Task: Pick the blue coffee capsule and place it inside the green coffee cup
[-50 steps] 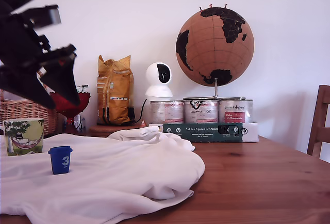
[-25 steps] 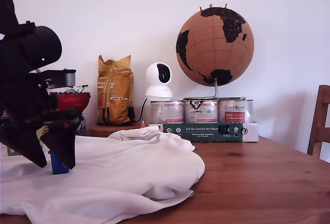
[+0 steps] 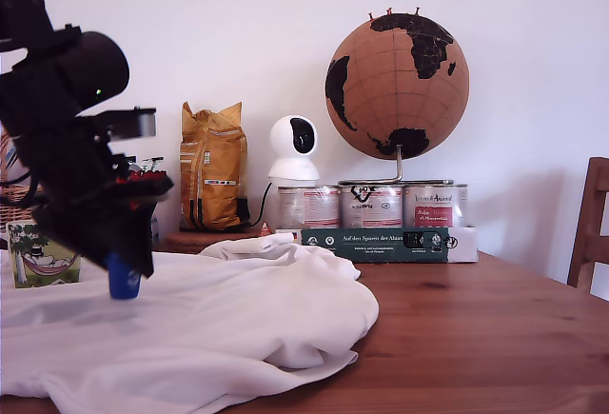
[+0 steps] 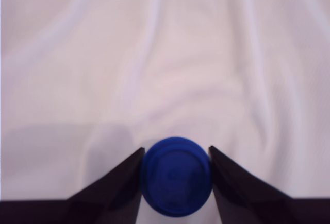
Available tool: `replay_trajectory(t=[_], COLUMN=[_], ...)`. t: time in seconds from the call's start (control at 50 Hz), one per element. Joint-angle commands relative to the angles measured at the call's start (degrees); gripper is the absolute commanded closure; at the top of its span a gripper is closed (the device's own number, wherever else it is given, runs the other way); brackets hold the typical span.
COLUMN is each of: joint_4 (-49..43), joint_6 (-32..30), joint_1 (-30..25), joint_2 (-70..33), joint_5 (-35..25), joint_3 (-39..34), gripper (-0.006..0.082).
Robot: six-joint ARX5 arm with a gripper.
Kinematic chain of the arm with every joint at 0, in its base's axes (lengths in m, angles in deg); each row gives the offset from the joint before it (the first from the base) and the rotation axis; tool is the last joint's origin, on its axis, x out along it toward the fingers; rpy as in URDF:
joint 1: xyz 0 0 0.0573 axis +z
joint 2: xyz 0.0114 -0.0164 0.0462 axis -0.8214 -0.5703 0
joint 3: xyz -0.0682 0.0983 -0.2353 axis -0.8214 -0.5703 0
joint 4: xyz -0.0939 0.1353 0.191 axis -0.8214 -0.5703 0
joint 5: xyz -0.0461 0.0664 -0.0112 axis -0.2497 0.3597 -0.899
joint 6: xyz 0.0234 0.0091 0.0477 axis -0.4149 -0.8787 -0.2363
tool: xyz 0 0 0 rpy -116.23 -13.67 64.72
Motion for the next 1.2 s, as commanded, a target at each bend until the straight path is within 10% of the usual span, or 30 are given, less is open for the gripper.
replay_trajectory(t=[0.0,0.56,1.18], joint_4=[-1.31,2.34,10.8], joint_6=[-0.48,-3.87,-3.82], joint_1=[-0.11,11.61,20.94], joint_2=[0.92,5.09,1.6], joint_5=[-0.7,5.33,-2.01], joint_3=[1.38,8.57,8.92], gripper=[0.0655,0.0654,0.0653])
